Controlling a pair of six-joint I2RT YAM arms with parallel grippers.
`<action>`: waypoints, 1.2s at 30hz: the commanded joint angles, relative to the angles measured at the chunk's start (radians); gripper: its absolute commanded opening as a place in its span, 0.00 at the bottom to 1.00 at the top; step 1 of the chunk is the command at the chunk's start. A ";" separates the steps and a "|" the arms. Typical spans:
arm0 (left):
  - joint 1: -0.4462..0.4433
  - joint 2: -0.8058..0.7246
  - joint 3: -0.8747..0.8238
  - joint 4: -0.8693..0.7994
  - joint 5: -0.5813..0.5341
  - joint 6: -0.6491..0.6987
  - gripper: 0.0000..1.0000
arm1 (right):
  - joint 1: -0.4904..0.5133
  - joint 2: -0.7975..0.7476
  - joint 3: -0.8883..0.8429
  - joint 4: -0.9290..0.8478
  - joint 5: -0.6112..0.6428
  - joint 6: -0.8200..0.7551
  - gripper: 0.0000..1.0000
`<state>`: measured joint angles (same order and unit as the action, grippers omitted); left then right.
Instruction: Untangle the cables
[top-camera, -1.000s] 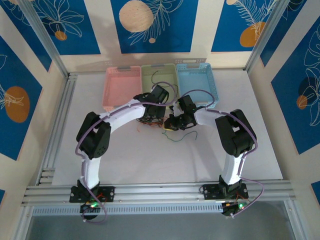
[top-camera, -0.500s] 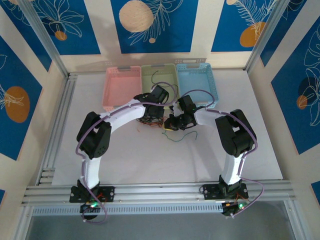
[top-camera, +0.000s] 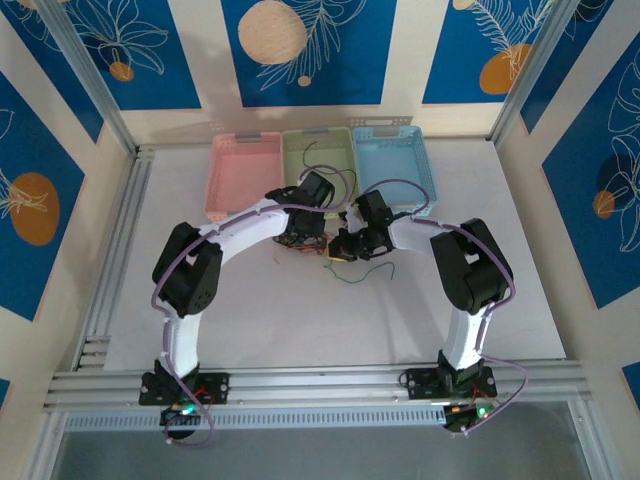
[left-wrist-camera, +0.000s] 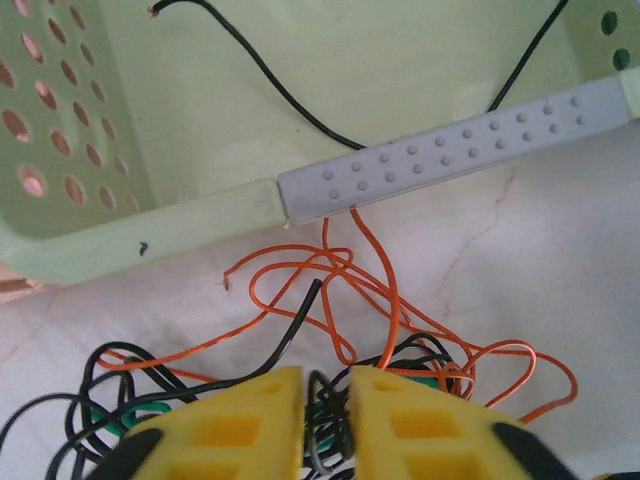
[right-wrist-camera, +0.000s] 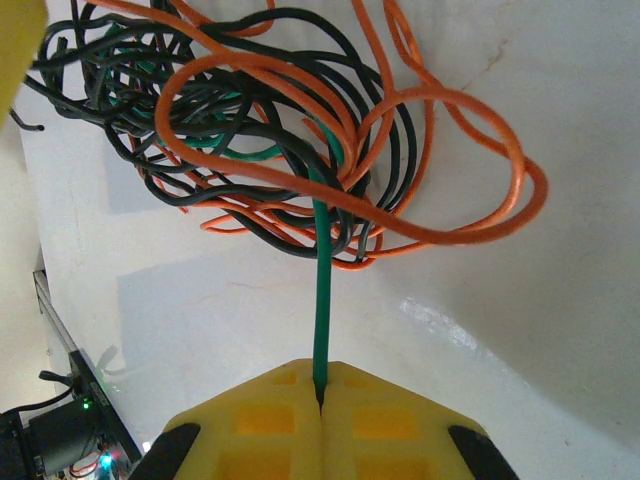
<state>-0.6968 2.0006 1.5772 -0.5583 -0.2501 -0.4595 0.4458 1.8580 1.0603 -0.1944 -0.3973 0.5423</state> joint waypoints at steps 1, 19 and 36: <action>0.010 0.001 -0.013 0.008 0.016 0.006 0.09 | -0.002 -0.016 -0.012 0.004 -0.023 -0.002 0.04; 0.172 -0.558 -0.332 -0.098 -0.001 -0.008 0.00 | -0.032 -0.099 -0.109 0.084 0.008 0.042 0.00; 0.349 -1.116 -0.404 -0.435 -0.036 0.067 0.00 | -0.065 -0.132 -0.155 0.123 0.097 0.115 0.00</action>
<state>-0.3565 0.8948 1.2007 -0.9421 -0.3077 -0.4175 0.3859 1.7592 0.9188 -0.0883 -0.2943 0.6445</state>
